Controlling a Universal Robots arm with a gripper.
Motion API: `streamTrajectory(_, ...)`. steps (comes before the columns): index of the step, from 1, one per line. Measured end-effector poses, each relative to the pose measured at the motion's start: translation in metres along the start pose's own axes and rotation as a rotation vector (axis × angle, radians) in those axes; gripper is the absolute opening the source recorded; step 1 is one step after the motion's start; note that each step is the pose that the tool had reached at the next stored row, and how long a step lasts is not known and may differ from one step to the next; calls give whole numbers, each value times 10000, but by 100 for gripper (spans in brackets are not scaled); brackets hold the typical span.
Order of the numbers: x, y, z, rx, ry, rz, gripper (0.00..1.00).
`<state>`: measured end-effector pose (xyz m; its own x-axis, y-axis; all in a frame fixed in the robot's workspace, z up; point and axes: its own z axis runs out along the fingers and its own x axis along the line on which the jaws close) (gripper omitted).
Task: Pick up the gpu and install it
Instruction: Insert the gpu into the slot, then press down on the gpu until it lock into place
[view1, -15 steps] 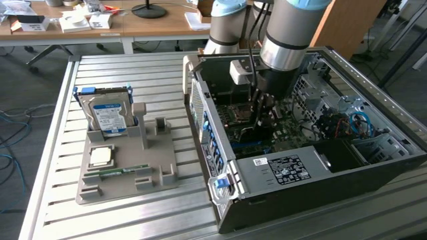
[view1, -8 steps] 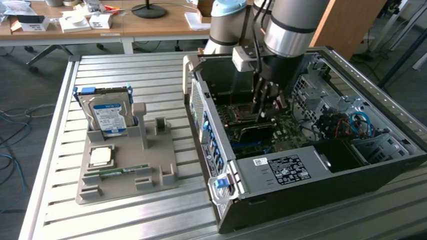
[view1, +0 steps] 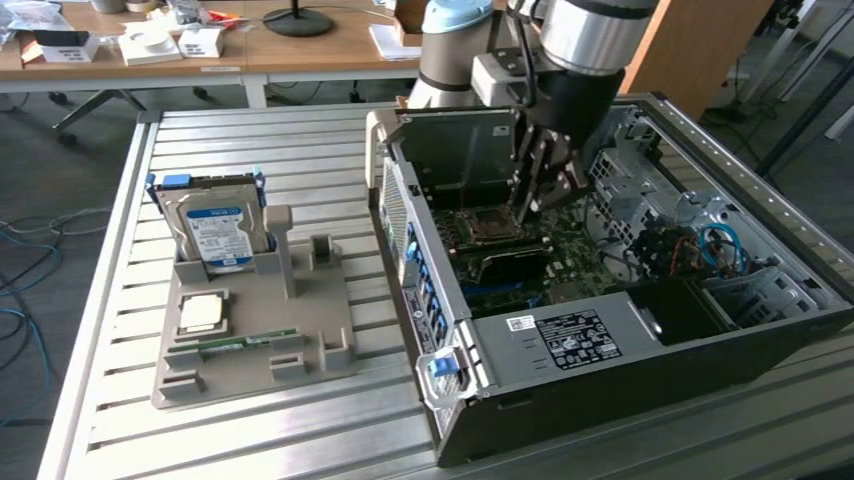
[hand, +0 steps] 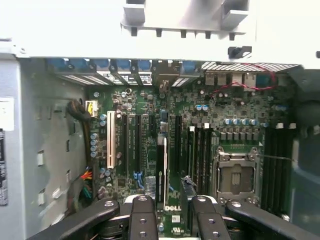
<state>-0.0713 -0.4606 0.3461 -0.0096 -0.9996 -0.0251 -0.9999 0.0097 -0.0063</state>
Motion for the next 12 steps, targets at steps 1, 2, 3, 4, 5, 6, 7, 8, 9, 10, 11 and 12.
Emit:
streamTrajectory(1, -1, 0, -39, 0, -1, 0, 34)
streamTrajectory(2, -2, 0, -70, 0, -1, 0, 34)
streamTrajectory(3, -2, -1, -88, -1, 0, 0, 34)
streamTrajectory(4, -2, 0, -89, 0, -2, 0, 34)
streamTrajectory(5, -2, -1, -89, 0, -2, 0, 34)
streamTrajectory(6, -2, -1, -90, 0, -2, 0, 34)
streamTrajectory(7, -2, 0, -90, 0, -2, 0, 34)
streamTrajectory(8, -2, 0, -90, 0, -2, 0, 34)
streamTrajectory(9, -2, 0, -90, 0, -1, 0, 34)
streamTrajectory(10, -2, 0, -90, 0, -2, 1, 34)
streamTrajectory(11, -2, -1, -90, 0, -2, 0, 34)
streamTrajectory(12, -2, 0, -90, 0, -2, 0, 34)
